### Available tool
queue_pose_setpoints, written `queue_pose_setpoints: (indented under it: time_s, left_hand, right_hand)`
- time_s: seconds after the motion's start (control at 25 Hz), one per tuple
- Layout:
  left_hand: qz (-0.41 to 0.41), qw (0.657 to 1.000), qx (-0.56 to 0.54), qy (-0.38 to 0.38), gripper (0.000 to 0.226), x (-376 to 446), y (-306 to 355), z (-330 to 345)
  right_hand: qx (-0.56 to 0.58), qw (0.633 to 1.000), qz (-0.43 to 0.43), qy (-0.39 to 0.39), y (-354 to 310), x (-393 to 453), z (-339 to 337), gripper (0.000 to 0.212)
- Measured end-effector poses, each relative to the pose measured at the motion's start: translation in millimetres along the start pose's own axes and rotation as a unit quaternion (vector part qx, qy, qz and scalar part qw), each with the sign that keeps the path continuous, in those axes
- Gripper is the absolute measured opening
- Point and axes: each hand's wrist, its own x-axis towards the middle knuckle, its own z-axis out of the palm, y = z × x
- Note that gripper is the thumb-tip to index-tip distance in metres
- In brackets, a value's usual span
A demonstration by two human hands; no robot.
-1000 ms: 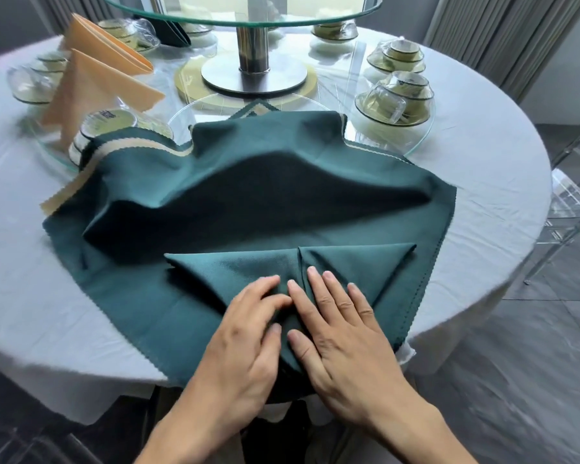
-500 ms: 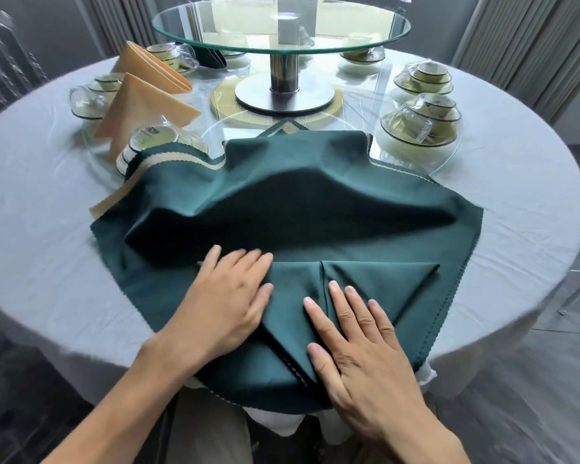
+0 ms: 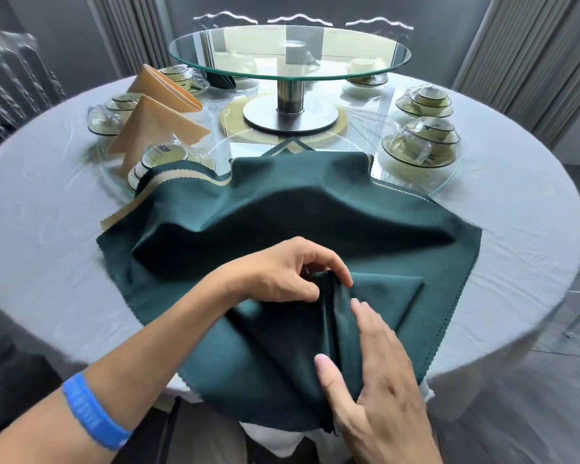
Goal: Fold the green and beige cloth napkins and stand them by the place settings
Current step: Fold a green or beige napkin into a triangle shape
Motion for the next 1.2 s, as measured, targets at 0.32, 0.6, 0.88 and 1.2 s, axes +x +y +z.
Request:
queue_pose_setpoints:
  time_s: [0.32, 0.6, 0.88, 1.2]
  left_hand:
    - [0.14, 0.971, 0.018, 0.191, 0.042, -54.3, 55.6, -9.0]
    - [-0.094, 0.963, -0.242, 0.074, 0.048, -65.1, -20.7, 19.7]
    - [-0.059, 0.957, 0.205, 0.195, 0.065, -84.4, -43.8, 41.7]
    - [-0.006, 0.893, 0.365, 0.263, 0.052, -108.7, -74.3, 64.3]
  right_hand:
    - [0.323, 0.941, -0.027, -0.093, -32.3, 32.6, -58.9, 0.015]
    - [0.155, 0.951, 0.047, -0.265, 12.7, 98.8, -49.3, 0.016]
    - [0.003, 0.971, -0.139, -0.193, 34.3, 62.2, -44.3, 0.051]
    - [0.025, 0.988, -0.149, -0.033, 47.8, 44.8, -32.9, 0.031]
